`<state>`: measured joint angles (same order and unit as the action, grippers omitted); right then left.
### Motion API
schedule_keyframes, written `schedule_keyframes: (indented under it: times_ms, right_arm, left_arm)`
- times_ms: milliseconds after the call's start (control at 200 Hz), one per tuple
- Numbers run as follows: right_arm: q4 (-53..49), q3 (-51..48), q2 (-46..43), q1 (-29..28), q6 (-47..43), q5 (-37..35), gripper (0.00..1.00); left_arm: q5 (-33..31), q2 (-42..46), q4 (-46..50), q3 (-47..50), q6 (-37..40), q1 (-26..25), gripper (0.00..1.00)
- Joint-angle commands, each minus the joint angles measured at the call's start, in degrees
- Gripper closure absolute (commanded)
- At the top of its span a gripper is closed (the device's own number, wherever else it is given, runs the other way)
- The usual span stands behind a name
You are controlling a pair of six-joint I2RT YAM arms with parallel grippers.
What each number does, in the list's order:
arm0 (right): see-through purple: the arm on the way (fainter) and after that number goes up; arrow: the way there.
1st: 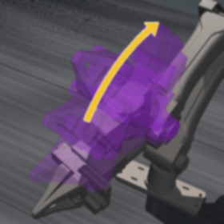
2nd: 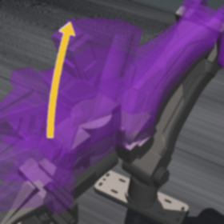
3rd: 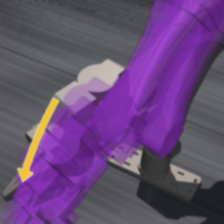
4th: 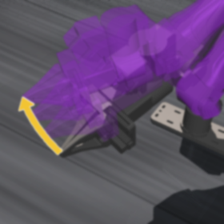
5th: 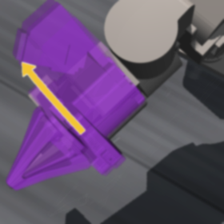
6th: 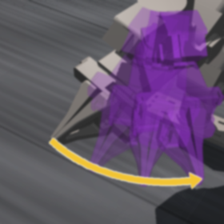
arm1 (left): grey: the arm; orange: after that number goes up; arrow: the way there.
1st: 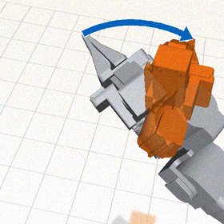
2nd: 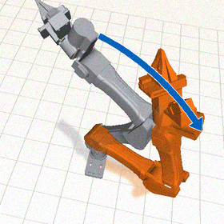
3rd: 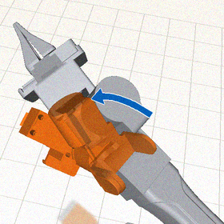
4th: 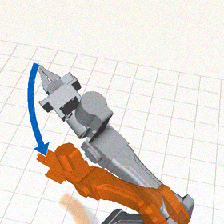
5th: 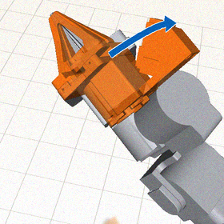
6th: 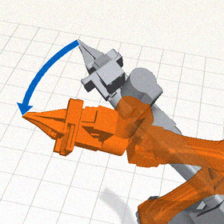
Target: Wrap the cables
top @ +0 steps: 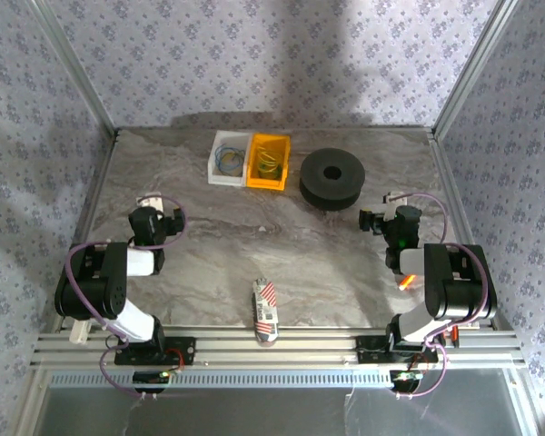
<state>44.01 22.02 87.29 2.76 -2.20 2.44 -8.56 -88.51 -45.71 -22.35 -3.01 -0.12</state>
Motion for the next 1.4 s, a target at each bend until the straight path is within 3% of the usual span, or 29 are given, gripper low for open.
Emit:
schedule_keyframes:
  times_ms: [0,400,450,545,720,869,1014,1394]
  right_arm:
    - [0.40,1.24,-0.29,0.34,0.44,0.32,0.00]
    - [-2.69,2.41,-2.40,0.63,1.48,-1.55,0.00]
    - [-11.76,5.59,-5.31,0.87,2.01,-1.72,0.00]
    - [-23.53,10.06,-10.70,0.97,1.83,-0.37,0.02]
    - [-34.96,13.84,-16.45,2.96,11.41,9.46,0.02]
    - [-29.31,14.76,-13.27,3.79,27.17,20.75,0.02]
    - [-18.43,15.64,-6.06,3.65,41.93,24.22,0.03]
    - [-9.92,22.70,10.03,1.17,50.67,21.82,0.10]
  left_arm:
    - [0.35,0.60,-2.01,-0.82,0.37,0.29,0.00]
    - [-0.21,1.03,-1.14,-1.33,0.41,0.15,0.00]
    - [-2.61,3.56,6.48,-4.32,0.81,-0.87,0.00]
    - [-6.94,6.09,34.78,-17.80,-3.03,-1.85,0.00]
    - [-4.26,6.36,60.46,-30.15,-7.79,-3.48,0.00]
    - [0.92,3.88,74.63,-37.14,-8.27,-4.76,0.00]
    - [1.69,4.36,80.35,-39.61,-8.95,-7.96,0.00]
    - [3.98,7.57,83.95,-39.01,-10.27,-9.72,0.00]
